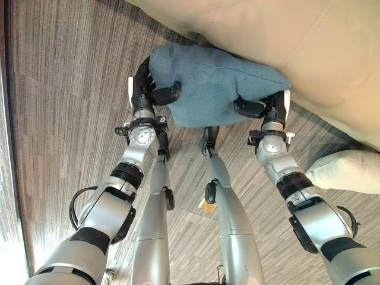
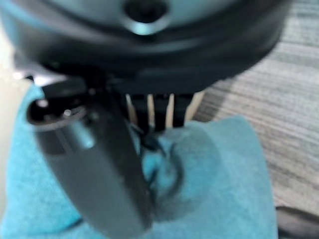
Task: Pick up all the scattered cushions and arrange them neatly on the sofa.
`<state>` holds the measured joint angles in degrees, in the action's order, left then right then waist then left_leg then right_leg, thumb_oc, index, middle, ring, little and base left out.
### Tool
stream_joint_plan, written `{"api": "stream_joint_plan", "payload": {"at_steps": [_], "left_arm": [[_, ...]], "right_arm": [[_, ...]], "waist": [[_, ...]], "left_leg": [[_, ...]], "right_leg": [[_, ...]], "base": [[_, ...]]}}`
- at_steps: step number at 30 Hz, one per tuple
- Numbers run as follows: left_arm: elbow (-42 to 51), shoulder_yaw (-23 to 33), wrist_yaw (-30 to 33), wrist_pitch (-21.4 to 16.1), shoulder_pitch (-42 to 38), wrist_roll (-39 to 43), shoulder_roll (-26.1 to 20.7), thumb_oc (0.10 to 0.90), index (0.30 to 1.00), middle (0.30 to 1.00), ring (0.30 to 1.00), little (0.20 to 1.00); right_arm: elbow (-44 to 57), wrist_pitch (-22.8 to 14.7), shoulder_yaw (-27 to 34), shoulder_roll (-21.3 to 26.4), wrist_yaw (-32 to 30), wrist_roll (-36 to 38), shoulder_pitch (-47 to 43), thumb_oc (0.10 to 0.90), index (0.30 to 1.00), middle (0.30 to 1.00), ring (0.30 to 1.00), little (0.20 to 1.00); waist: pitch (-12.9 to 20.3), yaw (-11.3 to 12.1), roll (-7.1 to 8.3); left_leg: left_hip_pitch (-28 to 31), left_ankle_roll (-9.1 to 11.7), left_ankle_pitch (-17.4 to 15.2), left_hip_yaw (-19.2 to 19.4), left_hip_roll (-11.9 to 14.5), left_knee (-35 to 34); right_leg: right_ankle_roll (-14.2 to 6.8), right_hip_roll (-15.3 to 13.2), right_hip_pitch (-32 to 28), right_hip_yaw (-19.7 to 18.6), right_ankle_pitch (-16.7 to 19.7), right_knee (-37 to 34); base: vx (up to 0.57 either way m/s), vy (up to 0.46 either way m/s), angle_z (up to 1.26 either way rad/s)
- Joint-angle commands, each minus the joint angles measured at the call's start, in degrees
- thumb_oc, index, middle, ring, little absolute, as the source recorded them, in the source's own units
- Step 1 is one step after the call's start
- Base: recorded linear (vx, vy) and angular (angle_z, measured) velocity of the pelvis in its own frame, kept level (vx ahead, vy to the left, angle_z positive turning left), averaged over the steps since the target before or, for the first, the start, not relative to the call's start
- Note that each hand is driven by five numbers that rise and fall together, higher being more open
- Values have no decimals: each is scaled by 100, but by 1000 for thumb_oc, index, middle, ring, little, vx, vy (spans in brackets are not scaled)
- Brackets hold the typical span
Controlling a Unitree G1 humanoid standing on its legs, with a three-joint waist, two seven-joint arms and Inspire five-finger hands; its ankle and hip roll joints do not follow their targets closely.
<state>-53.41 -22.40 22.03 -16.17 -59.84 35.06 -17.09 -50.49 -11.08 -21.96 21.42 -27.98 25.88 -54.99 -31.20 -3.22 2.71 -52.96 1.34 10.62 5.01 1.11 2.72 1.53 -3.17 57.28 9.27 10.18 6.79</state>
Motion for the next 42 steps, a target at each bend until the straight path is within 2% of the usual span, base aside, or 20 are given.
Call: {"api": "stream_joint_plan", "payload": {"at_steps": [1, 7, 11, 16, 17, 19, 20, 23, 24, 27, 29, 33, 34, 36, 38, 40, 42], "left_arm": [[1022, -446, -381, -406, -205, -168, 378, 400, 300, 300, 300, 300], [1681, -383, -375, -495, -25, -309, 244, 400, 300, 300, 300, 300], [2533, -213, -446, -563, 655, -322, 311, 400, 300, 300, 300, 300], [3085, -171, -628, -534, 1422, -443, 353, 400, 300, 300, 300, 300], [3358, -178, -730, -508, 1917, -544, 326, 400, 300, 300, 300, 300], [3367, -180, -728, -504, 1931, -547, 327, 400, 300, 300, 300, 300], [3803, -171, -917, -469, 2669, -618, 283, 400, 300, 300, 300, 300], [4304, -175, -1094, -481, 3336, -649, 188, 400, 300, 300, 300, 300], [4309, -176, -1093, -479, 3345, -650, 187, 400, 300, 300, 300, 300], [4857, -84, -1278, -503, 4083, -585, 54, 400, 300, 300, 300, 300], [4979, -61, -1325, -510, 4226, -545, 12, 400, 300, 300, 300, 300], [5331, 41, -1467, -593, 4635, -418, -115, 400, 300, 300, 300, 300], [5435, 86, -1549, -624, 4862, -337, -173, 400, 300, 300, 300, 300], [5447, 102, -1583, -628, 4916, -298, -185, 400, 300, 300, 300, 300], [5454, 71, -1542, -631, 5046, -316, -226, 400, 300, 300, 300, 300], [5418, 37, -1522, -607, 5057, -347, -217, 400, 300, 300, 300, 300], [5328, 8, -1480, -572, 5147, -397, -164, 400, 300, 300, 300, 300]], "right_arm": [[1270, -921, -207, -645, 362, -31, -831, 400, 300, 300, 300, 300], [1682, -1020, -61, -555, 414, -148, -529, 400, 300, 300, 300, 300], [2217, -1021, 82, -462, 500, -438, 106, 400, 300, 300, 300, 300], [2656, -1035, 224, -493, 668, -570, 902, 400, 300, 300, 300, 300], [2899, -1042, 267, -526, 823, -563, 1384, 400, 300, 300, 300, 300], [2908, -1038, 266, -527, 822, -565, 1398, 400, 300, 300, 300, 300], [3316, -1045, 330, -527, 1020, -603, 2105, 400, 300, 300, 300, 300], [3846, -1047, 385, -466, 1197, -748, 2843, 400, 300, 300, 300, 300], [3854, -1043, 385, -467, 1196, -750, 2853, 400, 300, 300, 300, 300], [4543, -1059, 574, -394, 1415, -803, 3706, 400, 300, 300, 300, 300], [4693, -1053, 605, -349, 1473, -814, 3882, 400, 300, 300, 300, 300], [5113, -1090, 883, -157, 1660, -869, 4532, 400, 300, 300, 300, 300], [5336, -1065, 1039, 12, 1795, -952, 4881, 400, 300, 300, 300, 300], [5418, -1060, 1116, 97, 1818, -1057, 4989, 400, 300, 300, 300, 300], [5469, -1020, 1201, 163, 1874, -1060, 5198, 400, 300, 300, 300, 300], [5461, -1003, 1219, 168, 1853, -1066, 5246, 400, 300, 300, 300, 300], [5380, -968, 1227, 150, 1829, -1083, 5304, 400, 300, 300, 300, 300]], "waist": [[141, 92, 293], [141, 71, 294], [250, 72, 290], [419, 81, 286], [531, 91, 273], [527, 94, 275], [675, 115, 241], [835, 110, 190], [830, 113, 190], [1141, 58, 137], [1215, 30, 125], [1454, -140, 134], [1647, -233, 173], [1727, -262, 191], [1855, -271, 254], [1868, -238, 267], [1911, -157, 276]], "left_leg": [[-23, 62, -329, -378, -253, 59], [129, 76, -377, -366, -255, 108], [396, 98, -417, -346, -233, 98], [833, 138, -440, -321, -179, 33], [1153, 152, -454, -305, -139, -51], [1173, 152, -451, -304, -138, -61], [1691, 182, -454, -289, -81, -221], [2255, 204, -467, -250, -18, -404], [2272, 205, -465, -249, -18, -413], [2982, 199, -562, -169, 67, -534], [3119, 189, -591, -141, 92, -524], [3644, 215, -830, 23, 212, -209], [3902, 202, -1045, 58, 246, 202], [3954, 215, -1039, 67, 272, 358], [4010, 197, -1017, -81, 308, 867], [3970, 169, -1040, -210, 240, 993], [3917, 73, -1333, -510, -85, 958]], "right_leg": [[-705, 13, -201, -614, -480, 22], [-688, 45, -331, -615, -516, 41], [-663, 77, -603, -591, -578, 58], [-646, 94, -1049, -544, -641, 34], [-637, 105, -1311, -515, -695, 48], [-637, 106, -1329, -516, -695, 42], [-620, 114, -1787, -493, -801, 48], [-603, 134, -2303, -471, -897, 0], [-603, 136, -2318, -472, -896, -6], [-569, 194, -3027, -541, -1018, -124], [-549, 208, -3179, -577, -1037, -155], [-479, 280, -3854, -729, -1193, -200], [-440, 335, -4317, -845, -1253, -308], [-430, 336, -4447, -880, -1240, -360], [-401, 333, -4753, -1036, -1245, -398], [-401, 324, -4817, -1072, -1259, -382], [-417, 340, -4993, -1169, -1345, -322]], "base": [[0, 0, 0], [0, 0, 0], [-3, -8, -1], [-11, -47, 0], [6, -24, 5], [9, -29, 2], [35, -69, 2], [43, -61, -7], [83, -49, -15], [100, -49, -6], [66, -35, -11], [129, -91, -5], [225, -124, -26], [144, -68, -30], [145, -28, -13], [90, -9, -35], [128, 18, -50]]}}
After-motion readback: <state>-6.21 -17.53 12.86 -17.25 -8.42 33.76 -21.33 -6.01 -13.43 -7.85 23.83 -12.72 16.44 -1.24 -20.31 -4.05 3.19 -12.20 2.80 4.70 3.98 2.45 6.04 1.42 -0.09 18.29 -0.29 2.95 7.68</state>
